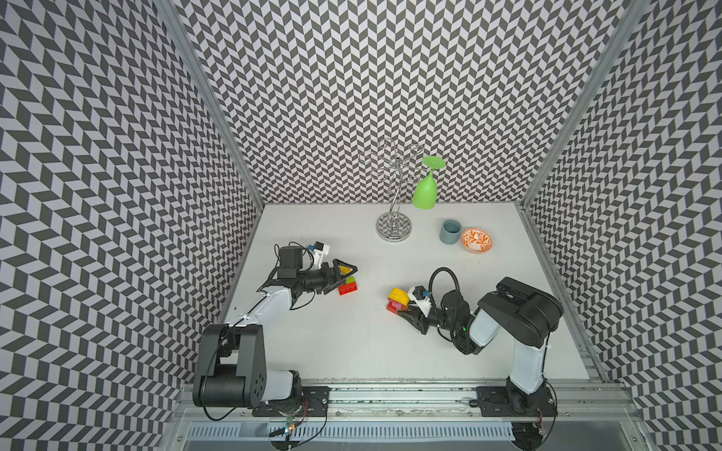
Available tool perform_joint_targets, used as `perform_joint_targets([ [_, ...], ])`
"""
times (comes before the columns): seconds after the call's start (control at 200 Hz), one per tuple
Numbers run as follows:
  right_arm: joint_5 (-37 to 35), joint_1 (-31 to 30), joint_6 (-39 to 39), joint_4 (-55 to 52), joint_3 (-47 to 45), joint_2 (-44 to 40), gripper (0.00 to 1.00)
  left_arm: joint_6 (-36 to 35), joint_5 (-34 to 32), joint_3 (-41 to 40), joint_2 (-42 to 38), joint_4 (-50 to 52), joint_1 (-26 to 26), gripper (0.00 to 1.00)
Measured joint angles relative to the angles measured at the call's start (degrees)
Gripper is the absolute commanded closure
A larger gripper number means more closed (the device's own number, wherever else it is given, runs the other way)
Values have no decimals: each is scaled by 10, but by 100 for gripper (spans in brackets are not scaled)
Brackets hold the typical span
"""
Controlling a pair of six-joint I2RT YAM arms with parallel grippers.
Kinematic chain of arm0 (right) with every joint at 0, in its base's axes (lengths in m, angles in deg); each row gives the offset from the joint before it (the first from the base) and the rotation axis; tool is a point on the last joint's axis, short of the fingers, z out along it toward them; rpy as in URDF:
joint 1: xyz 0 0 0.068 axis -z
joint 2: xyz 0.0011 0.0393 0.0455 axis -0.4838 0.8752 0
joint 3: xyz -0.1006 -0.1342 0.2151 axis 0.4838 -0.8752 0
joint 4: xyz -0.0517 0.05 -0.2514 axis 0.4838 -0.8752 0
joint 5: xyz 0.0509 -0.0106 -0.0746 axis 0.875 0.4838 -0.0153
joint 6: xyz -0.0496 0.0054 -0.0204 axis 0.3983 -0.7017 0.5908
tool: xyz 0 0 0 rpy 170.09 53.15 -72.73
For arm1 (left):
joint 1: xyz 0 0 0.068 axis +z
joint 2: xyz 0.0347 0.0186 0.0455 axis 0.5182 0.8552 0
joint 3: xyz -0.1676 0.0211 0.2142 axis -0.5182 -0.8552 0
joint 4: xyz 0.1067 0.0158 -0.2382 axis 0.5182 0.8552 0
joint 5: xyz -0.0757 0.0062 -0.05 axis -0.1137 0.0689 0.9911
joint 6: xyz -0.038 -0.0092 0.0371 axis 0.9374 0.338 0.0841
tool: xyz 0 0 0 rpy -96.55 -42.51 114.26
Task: Assemble the letter s with lego
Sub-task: Adjust the lego brick at the center of the board.
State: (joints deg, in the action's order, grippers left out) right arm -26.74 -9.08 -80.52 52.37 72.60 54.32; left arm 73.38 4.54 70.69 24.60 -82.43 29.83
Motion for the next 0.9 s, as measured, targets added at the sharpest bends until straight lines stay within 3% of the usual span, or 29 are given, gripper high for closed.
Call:
perform_joint_targets([
  [0.145,57,8,-10,-109,10,-94,75,-3,1,0,-2,8,4,7],
  [0.386,195,18,-7,-411,178,-194,78,-5,0,0,-20,16,6,7],
  [0.516,252,34,-20,-541,238,-183,89,-5,-4,6,-39,31,7,7],
  [0.651,286,49,-40,-643,308,-132,89,-10,-11,23,-50,42,7,7],
  [0.901,331,68,-101,-709,369,-57,89,-17,-26,29,-55,65,12,7],
])
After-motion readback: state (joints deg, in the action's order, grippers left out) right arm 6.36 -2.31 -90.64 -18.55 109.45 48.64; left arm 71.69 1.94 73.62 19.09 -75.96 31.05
